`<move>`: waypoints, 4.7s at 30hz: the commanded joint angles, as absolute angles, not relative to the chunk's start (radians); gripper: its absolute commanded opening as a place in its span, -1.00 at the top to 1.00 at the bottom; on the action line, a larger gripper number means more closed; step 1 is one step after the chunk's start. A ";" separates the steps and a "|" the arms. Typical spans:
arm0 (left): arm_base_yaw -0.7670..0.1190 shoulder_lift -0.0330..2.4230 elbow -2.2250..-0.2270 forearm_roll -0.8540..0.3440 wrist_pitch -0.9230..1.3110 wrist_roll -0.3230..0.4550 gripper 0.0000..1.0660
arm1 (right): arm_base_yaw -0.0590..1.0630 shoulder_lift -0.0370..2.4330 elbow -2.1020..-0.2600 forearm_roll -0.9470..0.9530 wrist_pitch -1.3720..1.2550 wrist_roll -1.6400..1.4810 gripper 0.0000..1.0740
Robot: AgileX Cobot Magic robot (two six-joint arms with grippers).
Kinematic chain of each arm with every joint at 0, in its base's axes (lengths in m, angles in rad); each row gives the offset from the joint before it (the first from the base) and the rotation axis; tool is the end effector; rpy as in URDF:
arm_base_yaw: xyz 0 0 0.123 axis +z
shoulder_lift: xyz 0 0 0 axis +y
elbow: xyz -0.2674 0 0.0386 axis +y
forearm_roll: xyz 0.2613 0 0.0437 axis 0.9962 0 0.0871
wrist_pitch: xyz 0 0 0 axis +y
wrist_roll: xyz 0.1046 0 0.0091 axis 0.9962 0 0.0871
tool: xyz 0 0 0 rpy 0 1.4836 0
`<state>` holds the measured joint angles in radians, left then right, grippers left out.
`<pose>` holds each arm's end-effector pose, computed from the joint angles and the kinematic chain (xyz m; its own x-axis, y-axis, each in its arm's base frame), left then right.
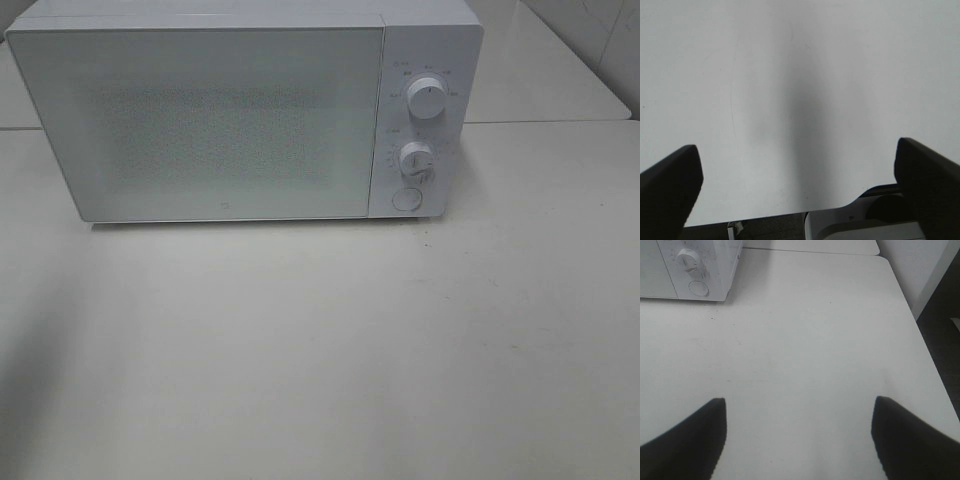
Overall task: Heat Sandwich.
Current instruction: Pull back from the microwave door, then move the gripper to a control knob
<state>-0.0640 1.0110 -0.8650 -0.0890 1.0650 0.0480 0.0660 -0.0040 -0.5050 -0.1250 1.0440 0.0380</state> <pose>0.2000 -0.0210 0.2810 -0.8987 0.0624 -0.4341 0.1017 0.9925 -0.0680 0.0342 -0.0091 0.2811 -0.4296 -0.0534 -0.9014 0.0208 0.9974 -0.0690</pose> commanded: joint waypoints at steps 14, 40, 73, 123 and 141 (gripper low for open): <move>-0.061 0.543 -0.620 -0.091 1.122 0.116 -0.91 | 0.061 -0.031 -0.504 -0.124 1.035 0.045 -0.42; -0.061 0.323 -0.499 -0.170 1.031 0.141 -0.90 | 0.061 -0.031 -0.504 -0.124 1.035 0.045 -0.42; -0.006 -0.031 -0.500 -0.176 1.035 0.144 -0.90 | 0.061 -0.031 -0.504 -0.124 1.035 0.045 -0.42; -0.006 -0.030 -0.500 -0.177 1.035 0.144 -0.90 | 0.061 -0.031 -0.504 -0.124 1.035 0.045 -0.42; -0.006 -0.030 -0.500 -0.177 1.035 0.144 -0.90 | 0.061 0.139 -0.558 -0.124 0.891 0.057 -0.42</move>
